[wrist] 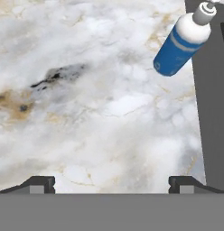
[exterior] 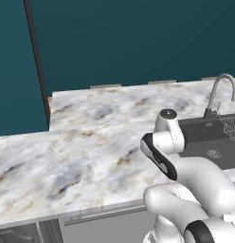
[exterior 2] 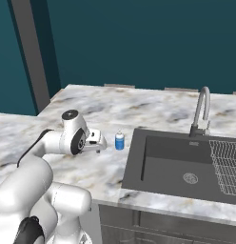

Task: Locate and retrieve the soap dispenser and dish brush from the cabinet. Place them next to the sink.

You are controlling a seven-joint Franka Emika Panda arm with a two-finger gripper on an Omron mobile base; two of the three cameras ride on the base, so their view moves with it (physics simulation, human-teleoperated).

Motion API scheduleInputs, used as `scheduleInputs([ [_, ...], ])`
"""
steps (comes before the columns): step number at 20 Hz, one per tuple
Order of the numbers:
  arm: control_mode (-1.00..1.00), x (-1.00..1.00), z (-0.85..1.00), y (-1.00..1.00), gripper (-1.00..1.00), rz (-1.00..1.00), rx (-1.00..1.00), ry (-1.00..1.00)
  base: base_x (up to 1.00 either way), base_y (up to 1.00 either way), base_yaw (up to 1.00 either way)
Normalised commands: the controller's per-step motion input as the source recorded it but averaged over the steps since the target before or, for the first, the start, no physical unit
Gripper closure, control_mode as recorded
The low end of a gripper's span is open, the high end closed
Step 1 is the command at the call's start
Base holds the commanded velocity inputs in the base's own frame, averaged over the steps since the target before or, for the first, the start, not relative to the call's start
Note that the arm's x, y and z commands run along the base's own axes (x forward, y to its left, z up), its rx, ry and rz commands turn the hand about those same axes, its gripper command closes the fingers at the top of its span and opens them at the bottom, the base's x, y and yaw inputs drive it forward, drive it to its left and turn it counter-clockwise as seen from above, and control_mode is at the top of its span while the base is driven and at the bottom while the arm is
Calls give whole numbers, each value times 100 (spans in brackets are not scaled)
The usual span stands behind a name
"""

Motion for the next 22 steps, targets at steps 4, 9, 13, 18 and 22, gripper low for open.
scheduleInputs([
  [4, -100, 0, 0, 0, -100, 0, 0, 0, 0, 0, 0],
  [9, -100, -17, 0, 1, -100, 2, 0, 0, 0, 0, 0],
  [13, -100, -27, 0, 9, -100, 9, 0, 0, 0, 0, 0],
  [18, -100, -22, 1, 5, -100, 6, 0, -1, 0, 0, 0],
  [22, -100, -6, 9, 0, -100, 0, 0, -3, 0, 0, 0],
])
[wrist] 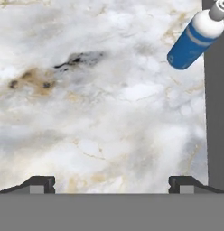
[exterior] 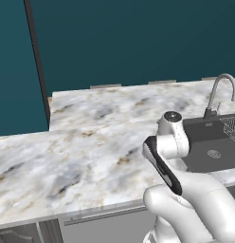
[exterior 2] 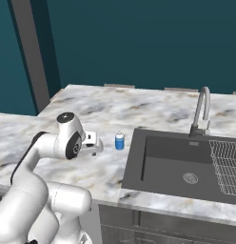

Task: Locate and retrieve the soap dispenser and dish brush from the cabinet. Place them next to the sink.

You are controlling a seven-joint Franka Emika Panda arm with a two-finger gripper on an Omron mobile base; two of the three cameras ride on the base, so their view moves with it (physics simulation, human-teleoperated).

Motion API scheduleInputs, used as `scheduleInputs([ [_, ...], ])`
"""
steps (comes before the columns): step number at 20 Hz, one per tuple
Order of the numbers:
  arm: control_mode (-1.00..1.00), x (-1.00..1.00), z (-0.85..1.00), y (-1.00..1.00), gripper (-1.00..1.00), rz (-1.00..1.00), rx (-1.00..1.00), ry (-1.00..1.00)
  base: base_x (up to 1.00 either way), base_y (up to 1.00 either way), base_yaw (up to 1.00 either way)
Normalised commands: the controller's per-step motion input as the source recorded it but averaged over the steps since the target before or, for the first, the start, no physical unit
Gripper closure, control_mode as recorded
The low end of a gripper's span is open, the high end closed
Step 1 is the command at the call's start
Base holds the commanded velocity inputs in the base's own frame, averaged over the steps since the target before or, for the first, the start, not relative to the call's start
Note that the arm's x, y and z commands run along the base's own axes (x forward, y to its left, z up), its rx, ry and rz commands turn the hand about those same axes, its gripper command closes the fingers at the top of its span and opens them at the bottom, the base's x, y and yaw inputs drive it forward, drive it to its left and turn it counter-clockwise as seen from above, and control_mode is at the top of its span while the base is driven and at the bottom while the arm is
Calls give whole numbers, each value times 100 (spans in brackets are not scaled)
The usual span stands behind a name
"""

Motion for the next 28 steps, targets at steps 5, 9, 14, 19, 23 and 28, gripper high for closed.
scheduleInputs([
  [5, -100, -25, 35, 0, -100, -4, 1, -8, 0, 0, 0],
  [9, -100, -28, 33, 0, -100, -7, 0, -4, 0, 0, 0],
  [14, -100, -44, 27, 0, -100, -10, 1, -1, 0, 0, 0],
  [19, -100, -32, 40, 0, -100, -9, 4, -3, 0, 0, 0],
  [23, -100, -33, 33, 0, -100, -7, 8, -5, 0, 0, 0],
  [28, -100, -30, 25, 0, -100, -3, 5, -9, 0, 0, 0],
])
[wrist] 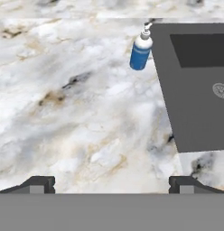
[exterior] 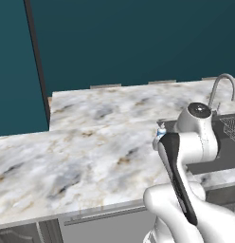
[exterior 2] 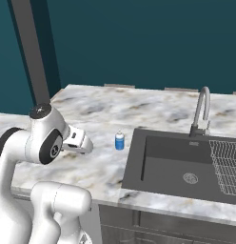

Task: Locate and retrieve the soap dispenser and dish brush from the cabinet. Place them next to the sink.

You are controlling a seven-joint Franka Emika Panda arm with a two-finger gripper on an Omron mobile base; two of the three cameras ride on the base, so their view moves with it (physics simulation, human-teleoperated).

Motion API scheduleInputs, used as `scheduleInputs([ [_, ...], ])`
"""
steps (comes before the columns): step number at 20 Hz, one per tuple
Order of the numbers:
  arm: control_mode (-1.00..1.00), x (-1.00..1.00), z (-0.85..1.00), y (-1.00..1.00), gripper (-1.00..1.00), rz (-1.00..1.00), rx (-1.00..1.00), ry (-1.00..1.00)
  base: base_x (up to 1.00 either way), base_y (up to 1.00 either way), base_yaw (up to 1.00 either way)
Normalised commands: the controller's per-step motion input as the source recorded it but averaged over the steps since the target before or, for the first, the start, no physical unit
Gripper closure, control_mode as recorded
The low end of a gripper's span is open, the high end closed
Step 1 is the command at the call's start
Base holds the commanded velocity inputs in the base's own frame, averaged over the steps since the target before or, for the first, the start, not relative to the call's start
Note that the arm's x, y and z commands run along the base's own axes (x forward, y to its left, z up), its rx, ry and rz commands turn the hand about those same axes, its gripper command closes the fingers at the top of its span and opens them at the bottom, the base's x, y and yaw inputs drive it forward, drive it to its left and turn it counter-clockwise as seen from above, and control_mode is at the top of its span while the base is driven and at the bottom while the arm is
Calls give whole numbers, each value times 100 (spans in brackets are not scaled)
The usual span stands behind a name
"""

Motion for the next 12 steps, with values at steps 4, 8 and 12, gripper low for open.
scheduleInputs([
  [4, -100, 0, 0, 0, -100, 0, 0, 0, 0, 0, 0],
  [8, -100, 0, 0, 0, -100, 0, 0, 0, 0, 0, 0],
  [12, 100, 0, 0, 0, -100, 0, 0, 0, -24, 0, -1],
])
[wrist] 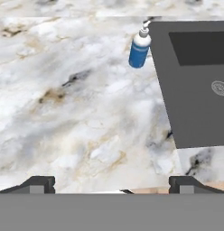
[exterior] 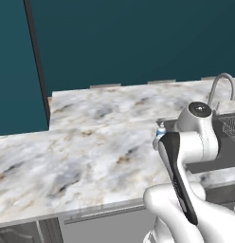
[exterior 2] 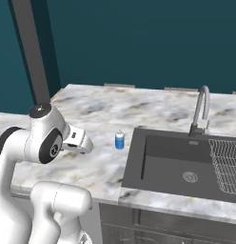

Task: Locate and retrieve the soap dispenser and dish brush from the cabinet. Place them next to the sink.

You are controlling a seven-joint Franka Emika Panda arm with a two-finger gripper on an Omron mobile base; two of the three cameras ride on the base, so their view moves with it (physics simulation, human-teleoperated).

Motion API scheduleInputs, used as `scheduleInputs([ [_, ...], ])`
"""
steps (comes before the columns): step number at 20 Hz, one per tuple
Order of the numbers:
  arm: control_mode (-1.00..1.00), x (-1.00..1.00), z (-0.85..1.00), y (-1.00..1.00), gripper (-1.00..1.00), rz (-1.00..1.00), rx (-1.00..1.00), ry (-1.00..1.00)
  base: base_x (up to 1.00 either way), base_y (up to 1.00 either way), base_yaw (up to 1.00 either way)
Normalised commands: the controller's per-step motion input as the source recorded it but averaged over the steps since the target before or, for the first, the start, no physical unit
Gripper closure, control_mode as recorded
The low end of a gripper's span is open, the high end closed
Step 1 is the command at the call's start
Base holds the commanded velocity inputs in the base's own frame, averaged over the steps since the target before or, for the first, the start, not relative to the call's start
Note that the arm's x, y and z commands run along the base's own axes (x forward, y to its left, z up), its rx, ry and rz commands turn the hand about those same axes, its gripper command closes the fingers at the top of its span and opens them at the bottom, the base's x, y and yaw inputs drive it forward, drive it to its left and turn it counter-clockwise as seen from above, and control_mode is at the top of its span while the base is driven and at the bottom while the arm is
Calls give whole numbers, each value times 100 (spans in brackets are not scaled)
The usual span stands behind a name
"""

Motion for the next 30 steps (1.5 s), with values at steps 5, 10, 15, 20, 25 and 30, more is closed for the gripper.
scheduleInputs([
  [5, 100, 0, 0, 0, -100, 0, 0, 0, -44, 0, -1],
  [10, 100, 0, 0, 0, -100, 0, 0, 0, -34, 1, 0],
  [15, 100, 0, 0, 0, -100, 0, 0, 0, -14, 7, 7],
  [20, 100, 0, 0, 0, -100, 0, 0, 0, -19, 11, 18],
  [25, 100, 0, 0, 0, -100, 0, 0, 0, -28, 24, 25],
  [30, 100, 0, 0, 0, -100, 0, 0, 0, -40, 36, 30],
])
